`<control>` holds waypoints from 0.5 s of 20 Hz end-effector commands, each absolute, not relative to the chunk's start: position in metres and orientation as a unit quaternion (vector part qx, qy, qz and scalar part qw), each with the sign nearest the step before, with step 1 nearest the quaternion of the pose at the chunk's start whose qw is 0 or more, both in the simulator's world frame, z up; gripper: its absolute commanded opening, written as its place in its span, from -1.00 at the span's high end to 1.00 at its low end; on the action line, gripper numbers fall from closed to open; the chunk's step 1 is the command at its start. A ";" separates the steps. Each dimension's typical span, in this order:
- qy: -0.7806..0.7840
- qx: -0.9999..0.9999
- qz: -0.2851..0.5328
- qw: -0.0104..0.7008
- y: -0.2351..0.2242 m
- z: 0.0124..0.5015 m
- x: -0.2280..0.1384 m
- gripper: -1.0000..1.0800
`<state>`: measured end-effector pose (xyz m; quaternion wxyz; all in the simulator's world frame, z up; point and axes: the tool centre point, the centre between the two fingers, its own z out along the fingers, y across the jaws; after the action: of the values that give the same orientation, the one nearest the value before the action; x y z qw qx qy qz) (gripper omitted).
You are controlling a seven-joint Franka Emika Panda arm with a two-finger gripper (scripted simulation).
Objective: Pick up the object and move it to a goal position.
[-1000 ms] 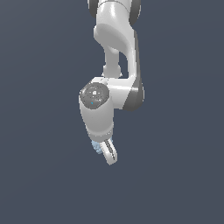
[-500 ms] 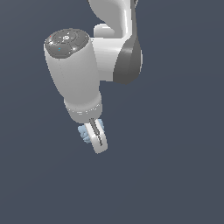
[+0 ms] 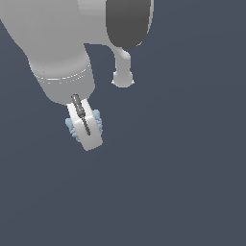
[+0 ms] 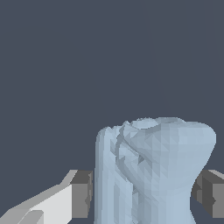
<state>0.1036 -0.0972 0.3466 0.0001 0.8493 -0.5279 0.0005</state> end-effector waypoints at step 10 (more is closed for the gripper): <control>-0.527 0.850 0.000 0.000 -0.116 0.414 0.105 1.00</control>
<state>0.1050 -0.1138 0.4072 0.0002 0.8496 -0.5274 0.0004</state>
